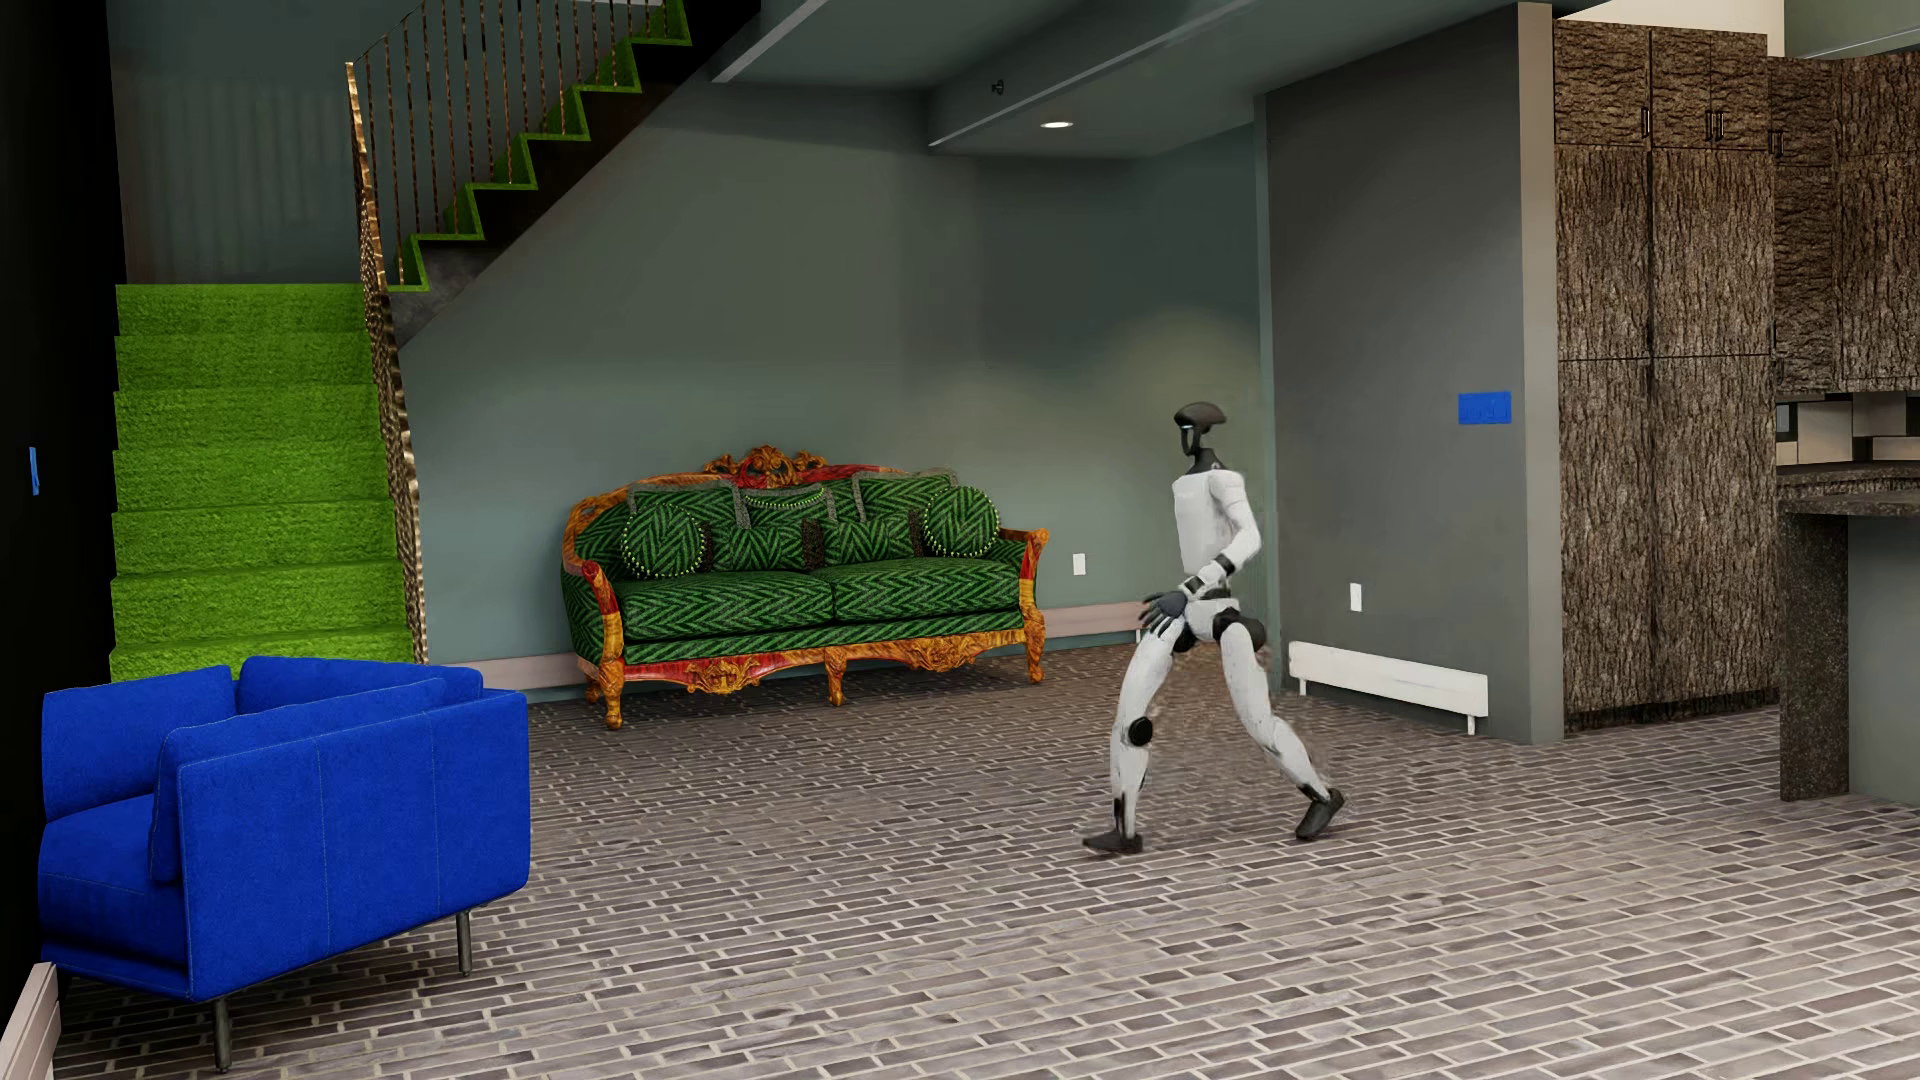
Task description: Walk towards the armchair
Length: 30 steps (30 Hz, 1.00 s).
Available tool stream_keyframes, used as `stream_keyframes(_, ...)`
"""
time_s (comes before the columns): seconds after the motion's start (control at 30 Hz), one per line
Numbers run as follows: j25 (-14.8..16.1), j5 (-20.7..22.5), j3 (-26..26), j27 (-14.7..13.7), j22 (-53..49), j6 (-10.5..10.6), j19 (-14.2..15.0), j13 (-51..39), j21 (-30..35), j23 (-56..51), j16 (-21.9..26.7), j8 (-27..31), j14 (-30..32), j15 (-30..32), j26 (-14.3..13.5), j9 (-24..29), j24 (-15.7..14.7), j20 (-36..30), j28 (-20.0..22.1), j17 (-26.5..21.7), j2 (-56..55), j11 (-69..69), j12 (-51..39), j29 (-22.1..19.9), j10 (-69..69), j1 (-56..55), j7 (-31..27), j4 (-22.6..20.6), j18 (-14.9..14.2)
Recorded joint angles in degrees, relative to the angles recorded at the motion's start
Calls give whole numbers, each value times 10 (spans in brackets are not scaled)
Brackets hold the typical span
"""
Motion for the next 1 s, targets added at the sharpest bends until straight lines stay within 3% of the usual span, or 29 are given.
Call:
stream_keyframes(0.03,0,8,-16,0,1,6,0,4,1,13,-1,0,45,29,0,1,0,9,0,-6,-2,58,7,0,40,20,0,19,0)
stream_keyframes(0.07,0,26,-11,0,14,25,0,4,-4,26,-14,0,133,67,0,-14,0,10,0,-6,-39,137,18,0,120,-6,0,37,0)
stream_keyframes(0.1,0,65,3,0,45,46,0,-12,7,50,-26,0,243,41,0,-1,0,1,0,-10,-18,204,35,0,216,-20,0,64,0)
stream_keyframes(0.13,0,78,22,0,74,35,0,-32,17,50,-32,0,311,0,0,8,0,-39,0,-3,25,220,51,0,352,-69,0,54,0)
stream_keyframes(0.17,0,98,47,0,124,37,0,-45,12,17,-41,0,290,-18,0,16,0,-87,0,1,79,207,49,0,462,-127,0,52,0)
stream_keyframes(0.2,0,106,88,0,194,25,0,-64,15,-19,-50,0,252,-19,0,21,0,-148,0,7,135,176,45,0,526,-189,0,36,0)
stream_keyframes(0.23,0,109,128,0,204,3,0,-86,-5,-69,-57,0,242,-15,0,25,0,-143,0,21,194,139,81,0,532,-245,0,14,0)
stream_keyframes(0.27,0,111,171,0,261,-5,0,-100,-23,-131,-75,0,262,-13,0,31,0,-141,0,22,258,100,110,0,485,-291,0,2,0)
stream_keyframes(0.3,0,101,202,0,298,-20,0,-126,-26,-183,-64,0,313,-4,0,29,0,-229,0,23,305,70,123,0,386,-338,0,-15,0)
stream_keyframes(0.33,0,91,240,0,318,-28,0,-150,-38,-244,-63,0,364,0,0,31,0,-251,0,22,347,46,148,0,262,-375,0,-20,0)
stream_keyframes(0.37,0,82,266,0,333,-32,0,-167,-65,-302,-62,0,352,-13,0,30,0,-270,0,20,395,25,176,0,142,-395,0,-20,0)
stream_keyframes(0.4,0,79,292,0,347,-32,0,-195,-75,-344,-60,0,229,-26,0,24,0,-283,0,13,427,11,199,0,43,-417,0,-10,0)
stream_keyframes(0.43,0,75,319,0,347,-25,0,-220,-93,-375,-55,0,54,-43,0,19,0,-306,0,6,446,14,218,0,11,-442,0,6,0)
stream_keyframes(0.47,0,61,343,0,342,-28,0,-235,-113,-399,-52,0,-33,-50,0,17,0,-296,0,0,471,17,237,0,21,-458,0,13,0)
stream_keyframes(0.5,0,54,376,0,349,-21,0,-239,-133,-410,-46,0,-14,-36,0,22,0,-314,0,-3,500,24,247,0,21,-468,0,25,0)
stream_keyframes(0.53,0,43,377,0,356,-30,0,-230,-145,-405,-44,0,79,0,0,16,0,-317,0,0,529,38,260,0,32,-480,0,3,0)
stream_keyframes(0.57,0,21,387,0,363,-38,0,-214,-154,-393,-47,0,218,74,0,3,0,-295,0,2,521,90,271,0,46,-489,0,-17,0)
stream_keyframes(0.6,0,-4,370,0,375,-58,0,-204,-141,-360,-51,0,299,174,0,-3,0,-301,0,10,488,186,270,0,99,-502,0,-47,0)
stream_keyframes(0.63,0,-13,359,0,382,-65,0,-190,-122,-309,-50,0,308,240,0,7,0,-300,0,21,463,283,263,0,137,-472,0,-68,0)
stream_keyframes(0.67,0,-28,345,0,383,-74,0,-195,-89,-254,-55,0,301,222,0,20,0,-282,0,24,393,404,234,0,144,-444,0,-98,0)
stream_keyframes(0.7,0,-26,319,0,374,-73,0,-202,-45,-191,-57,0,268,133,0,33,0,-285,0,29,335,484,199,0,127,-387,0,-114,0)
stream_keyframes(0.73,0,-14,286,0,333,-67,0,-196,-4,-139,-52,0,227,40,0,33,0,-261,0,32,281,516,178,0,95,-323,0,-120,0)
stream_keyframes(0.77,0,13,243,0,310,-45,0,-173,13,-107,-55,0,186,-9,0,33,0,-251,0,30,241,501,148,0,71,-261,0,-105,0)
stream_keyframes(0.83,0,34,160,0,225,-22,0,-130,43,-62,-45,0,107,-11,0,30,0,-212,0,22,169,351,89,0,25,-171,0,-72,0)
stream_keyframes(0.9,0,19,93,0,159,-10,0,-89,36,-41,-45,0,51,5,0,19,0,-142,0,15,133,122,28,0,-6,-114,0,-53,0)
stream_keyframes(0.93,0,14,82,0,126,-11,0,-75,40,-30,-41,0,19,61,0,10,0,-118,0,14,120,28,-3,0,-12,-98,0,-55,0)
stream_keyframes(0.97,0,8,79,0,109,-9,0,-59,43,-29,-38,0,-7,248,0,-1,0,-95,0,14,97,-188,-28,0,-7,-85,0,-43,0)
stream_keyframes(1.0,0,8,76,0,78,-8,0,-47,47,-27,-31,0,-23,236,0,-5,0,-79,0,13,77,-221,-41,0,0,-64,0,-32,0)
